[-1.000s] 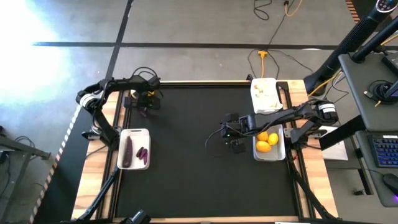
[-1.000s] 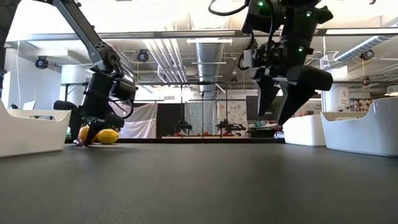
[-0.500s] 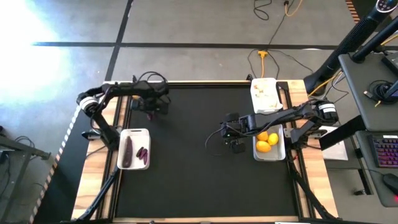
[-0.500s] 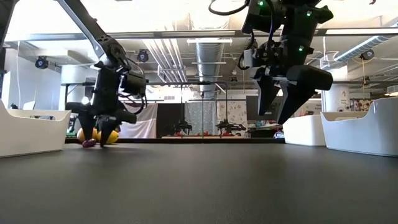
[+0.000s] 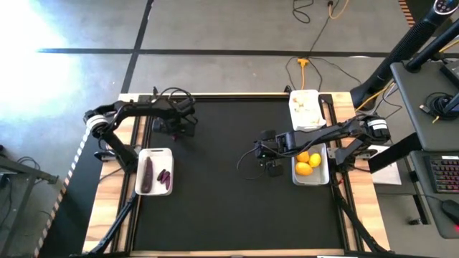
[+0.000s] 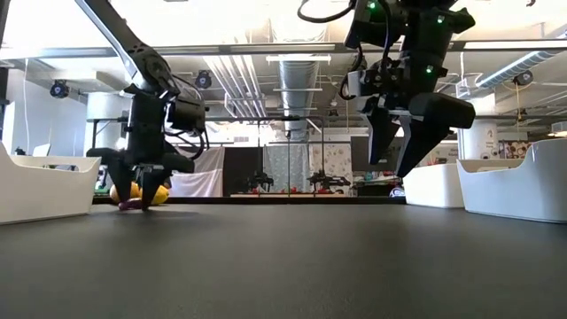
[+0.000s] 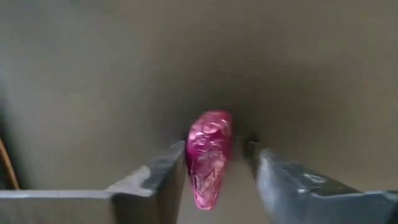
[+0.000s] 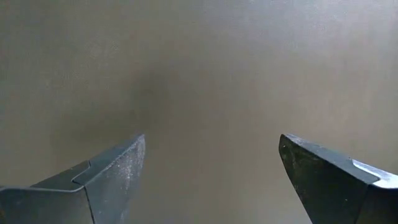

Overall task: Sort produce into baskets
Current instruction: Put the eggplant into the bottom white bin

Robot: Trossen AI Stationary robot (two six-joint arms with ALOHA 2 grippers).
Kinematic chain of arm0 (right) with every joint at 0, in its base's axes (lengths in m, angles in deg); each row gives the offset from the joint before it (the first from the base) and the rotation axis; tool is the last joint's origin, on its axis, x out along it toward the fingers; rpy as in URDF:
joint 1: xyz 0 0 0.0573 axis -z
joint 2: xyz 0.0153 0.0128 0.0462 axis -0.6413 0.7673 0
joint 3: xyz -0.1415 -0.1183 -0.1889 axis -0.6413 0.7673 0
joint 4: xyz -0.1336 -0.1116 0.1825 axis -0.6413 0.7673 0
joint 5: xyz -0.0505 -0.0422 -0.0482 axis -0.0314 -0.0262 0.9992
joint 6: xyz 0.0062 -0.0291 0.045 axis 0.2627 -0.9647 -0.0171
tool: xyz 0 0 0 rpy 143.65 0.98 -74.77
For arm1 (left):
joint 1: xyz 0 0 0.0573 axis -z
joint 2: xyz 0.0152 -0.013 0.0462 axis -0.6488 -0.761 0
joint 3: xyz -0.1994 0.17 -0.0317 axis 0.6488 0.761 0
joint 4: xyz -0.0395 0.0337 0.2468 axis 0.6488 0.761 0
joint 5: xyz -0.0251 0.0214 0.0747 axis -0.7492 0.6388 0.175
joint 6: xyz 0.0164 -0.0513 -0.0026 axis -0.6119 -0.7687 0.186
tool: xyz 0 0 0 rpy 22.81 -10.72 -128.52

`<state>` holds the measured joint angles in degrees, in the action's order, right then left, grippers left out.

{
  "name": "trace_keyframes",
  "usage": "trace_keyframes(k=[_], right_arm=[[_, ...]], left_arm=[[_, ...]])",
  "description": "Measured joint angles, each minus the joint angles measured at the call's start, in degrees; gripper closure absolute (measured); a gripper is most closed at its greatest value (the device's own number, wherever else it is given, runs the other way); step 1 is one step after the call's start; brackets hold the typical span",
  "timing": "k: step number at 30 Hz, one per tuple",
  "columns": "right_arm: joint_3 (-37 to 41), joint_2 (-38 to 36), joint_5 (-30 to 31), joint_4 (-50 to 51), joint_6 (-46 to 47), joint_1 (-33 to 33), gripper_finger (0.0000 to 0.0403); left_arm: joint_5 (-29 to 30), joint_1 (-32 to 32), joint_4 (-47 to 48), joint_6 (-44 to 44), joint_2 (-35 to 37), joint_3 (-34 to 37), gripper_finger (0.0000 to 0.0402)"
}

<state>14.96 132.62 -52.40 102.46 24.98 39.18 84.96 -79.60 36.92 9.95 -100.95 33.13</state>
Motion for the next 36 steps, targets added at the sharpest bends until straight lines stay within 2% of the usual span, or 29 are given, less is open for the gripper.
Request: trace_keyframes(k=[7, 8, 12, 14, 18, 21, 24, 27, 30, 36], right_arm=[[0.0, -0.2, 0.1, 0.9, 0.0, -0.2, 0.0039], [0.0, -0.5, 0.1, 1.0, 0.3, -0.5, 0.0039], [0.1, -2.3, 0.1, 2.0, 1.6, -2.4, 0.0039], [0.8, -3.6, 0.1, 2.1, 2.1, -4.0, 0.0039], [1.8, -5.5, 0.0, 0.7, 5.6, -7.9, 0.0039], [2.7, -5.8, 0.0, -2.8, 9.1, -11.3, 0.0039], [4.3, -5.2, -2.0, -10.3, 12.2, -14.7, 0.0039], [5.4, -3.4, -5.5, -17.4, 15.0, -17.4, 0.0039], [5.5, -1.5, -5.6, -23.0, 17.2, -19.8, 0.0039], [5.4, 3.2, -5.6, -33.0, 19.4, -22.3, 0.0039]], left_arm=[[1.8, 3.6, -1.6, 2.5, 0.1, -0.5, 0.0377], [2.2, 4.8, -1.6, 3.0, 0.4, -0.5, 0.0386], [0.6, 14.0, -2.7, 3.4, 4.3, -0.8, 0.0377], [0.7, 21.1, -4.1, 2.1, 6.7, -0.9, 0.0380], [1.6, 36.7, -12.9, 1.9, 9.0, -1.0, 0.0392], [5.8, 47.3, -18.9, 2.0, 8.5, -1.0, 0.0393], [10.2, 55.2, -21.3, -0.5, 6.6, -1.0, 0.0393], [10.9, 60.9, -23.2, -3.9, 4.0, -1.0, 0.0393], [11.0, 64.8, -25.2, -6.7, 1.0, -1.0, 0.0392], [10.6, 66.2, -25.0, -11.2, -2.4, -1.0, 0.0365]])
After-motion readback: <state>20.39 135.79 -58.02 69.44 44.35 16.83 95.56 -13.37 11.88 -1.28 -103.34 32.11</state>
